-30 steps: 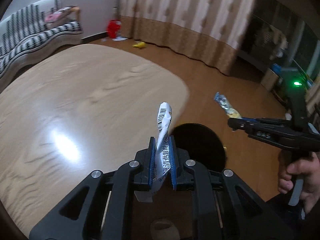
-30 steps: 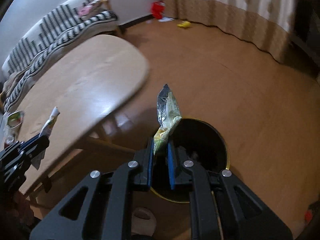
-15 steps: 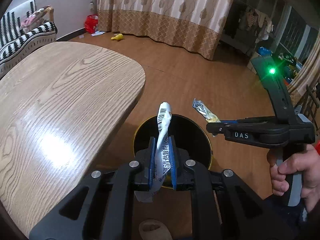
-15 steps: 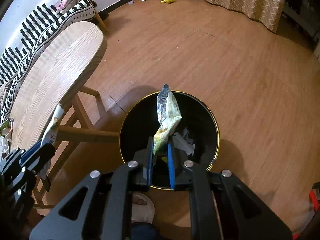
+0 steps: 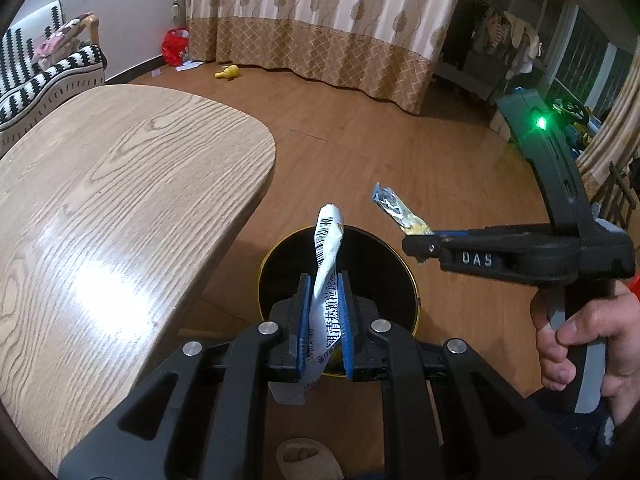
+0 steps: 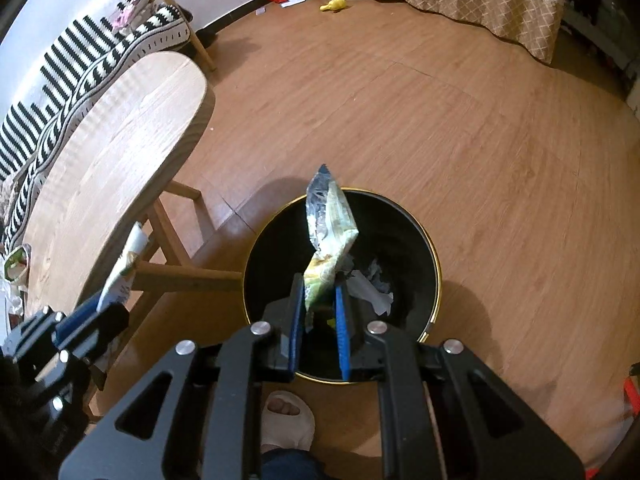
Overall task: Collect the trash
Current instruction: 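Carry both items over the black bin and open both tools to release them, then swing both open tools back over the remaining trash on the table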
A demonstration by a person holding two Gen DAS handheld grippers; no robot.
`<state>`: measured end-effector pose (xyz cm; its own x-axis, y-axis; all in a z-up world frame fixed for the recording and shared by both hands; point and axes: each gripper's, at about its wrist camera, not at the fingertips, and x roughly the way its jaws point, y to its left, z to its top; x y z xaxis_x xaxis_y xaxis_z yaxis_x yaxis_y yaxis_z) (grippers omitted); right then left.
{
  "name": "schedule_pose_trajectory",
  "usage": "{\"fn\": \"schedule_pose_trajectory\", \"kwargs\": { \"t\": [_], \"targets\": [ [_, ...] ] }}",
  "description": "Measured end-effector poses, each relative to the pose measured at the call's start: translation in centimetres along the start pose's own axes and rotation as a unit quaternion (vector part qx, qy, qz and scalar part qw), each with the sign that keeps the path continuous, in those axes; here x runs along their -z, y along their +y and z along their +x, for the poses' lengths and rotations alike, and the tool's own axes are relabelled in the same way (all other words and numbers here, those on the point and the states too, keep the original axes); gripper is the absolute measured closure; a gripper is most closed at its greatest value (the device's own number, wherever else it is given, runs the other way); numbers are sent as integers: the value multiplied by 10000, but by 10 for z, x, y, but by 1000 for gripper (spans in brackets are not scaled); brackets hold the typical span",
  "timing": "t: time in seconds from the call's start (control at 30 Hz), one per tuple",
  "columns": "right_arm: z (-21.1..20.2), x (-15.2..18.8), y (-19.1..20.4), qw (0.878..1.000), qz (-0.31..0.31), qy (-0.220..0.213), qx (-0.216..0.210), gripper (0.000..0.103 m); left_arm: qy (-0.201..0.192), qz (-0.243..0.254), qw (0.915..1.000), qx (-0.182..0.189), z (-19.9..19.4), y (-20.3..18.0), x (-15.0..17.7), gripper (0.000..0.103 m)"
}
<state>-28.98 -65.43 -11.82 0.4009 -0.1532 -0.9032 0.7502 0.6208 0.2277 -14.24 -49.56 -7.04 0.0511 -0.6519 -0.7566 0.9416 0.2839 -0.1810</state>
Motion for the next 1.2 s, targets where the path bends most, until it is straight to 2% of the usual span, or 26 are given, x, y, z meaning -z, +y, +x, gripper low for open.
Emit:
{"fn": "schedule_pose_trajectory", "kwargs": {
  "t": [0.07, 0.1, 0.13, 0.47, 0.8, 0.87, 0.93, 0.97, 1.03, 1.17, 1.2],
  "targets": [
    [-3, -1, -3, 9999, 81, -65, -4, 69, 33, 18, 10000, -10, 2, 0, 1, 91],
    [-5, -2, -4, 9999, 100, -109, -1, 48, 50, 20, 10000, -4, 4, 0, 1, 91],
    [-7, -2, -4, 9998, 114, -167, 11, 37, 55, 19, 10000, -4, 5, -1, 0, 91],
    [-23, 0, -24, 9971, 559, -512, 117, 36, 338, 151, 9993, 108, 36, -12, -1, 91],
    [-24, 1, -35, 9961, 709, -502, 168, 29, 552, 160, 9978, 345, 63, -18, -1, 91],
    [-26, 1, -37, 9957, 753, -520, 163, 29, 565, 174, 9976, 370, 67, -20, -2, 84],
    [-27, 2, -39, 9954, 773, -543, 153, 27, 503, 157, 9978, 390, 66, -20, 2, 48],
    [-27, 2, -39, 9954, 772, -553, 154, 27, 438, 143, 9982, 376, 64, -20, 1, 42],
    [-27, 3, -39, 9955, 755, -556, 164, 26, 351, 120, 9987, 357, 62, -20, 0, 37],
    [-26, 4, -38, 9957, 733, -548, 148, 26, 261, -5, 9990, 369, 53, -18, 0, 32],
    [-27, 3, -38, 9957, 726, -554, 139, 26, 200, -14, 9992, 353, 47, -18, -1, 28]
  ]
}}
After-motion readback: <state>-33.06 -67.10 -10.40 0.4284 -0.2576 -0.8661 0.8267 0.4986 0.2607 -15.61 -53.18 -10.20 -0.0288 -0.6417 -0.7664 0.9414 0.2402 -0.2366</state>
